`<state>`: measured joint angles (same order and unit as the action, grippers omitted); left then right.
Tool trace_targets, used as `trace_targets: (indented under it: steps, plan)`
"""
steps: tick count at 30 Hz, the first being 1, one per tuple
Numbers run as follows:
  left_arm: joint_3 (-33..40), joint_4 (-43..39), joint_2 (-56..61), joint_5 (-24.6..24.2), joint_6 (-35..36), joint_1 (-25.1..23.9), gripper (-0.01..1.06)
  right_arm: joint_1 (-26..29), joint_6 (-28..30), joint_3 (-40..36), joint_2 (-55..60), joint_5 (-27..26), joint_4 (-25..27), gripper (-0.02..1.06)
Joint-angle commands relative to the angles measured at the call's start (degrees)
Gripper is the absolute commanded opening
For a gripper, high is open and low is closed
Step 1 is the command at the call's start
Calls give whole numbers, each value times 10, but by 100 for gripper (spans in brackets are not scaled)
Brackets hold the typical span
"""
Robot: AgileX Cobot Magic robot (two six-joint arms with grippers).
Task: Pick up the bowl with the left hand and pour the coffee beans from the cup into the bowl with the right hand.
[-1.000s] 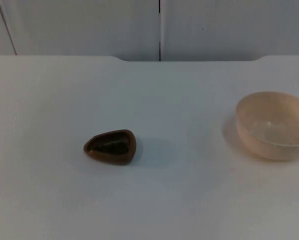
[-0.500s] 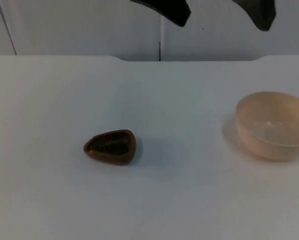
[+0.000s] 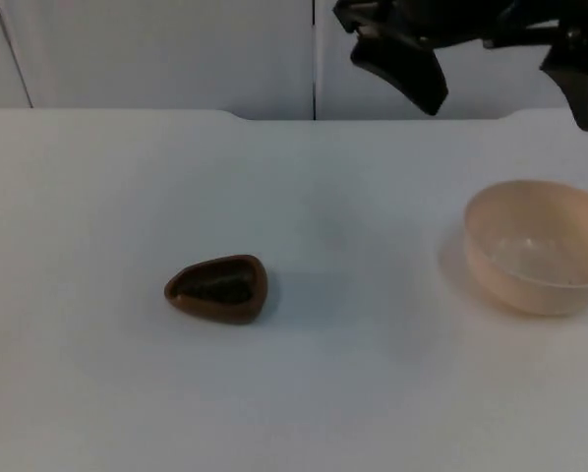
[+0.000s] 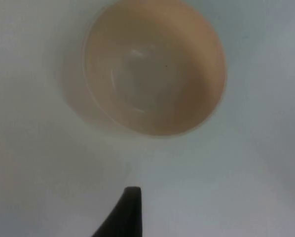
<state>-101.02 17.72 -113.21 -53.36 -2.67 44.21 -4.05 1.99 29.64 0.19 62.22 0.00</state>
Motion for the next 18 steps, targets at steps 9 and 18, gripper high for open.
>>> trace_targets:
  steps: [9,18]
  plan:
    - [-16,-11,-53,41,88,6,99,4,-2,-1,-2,-5,0,105]
    - [-16,-24,-99,82,206,6,99,4,-2,-1,-2,-4,0,105]
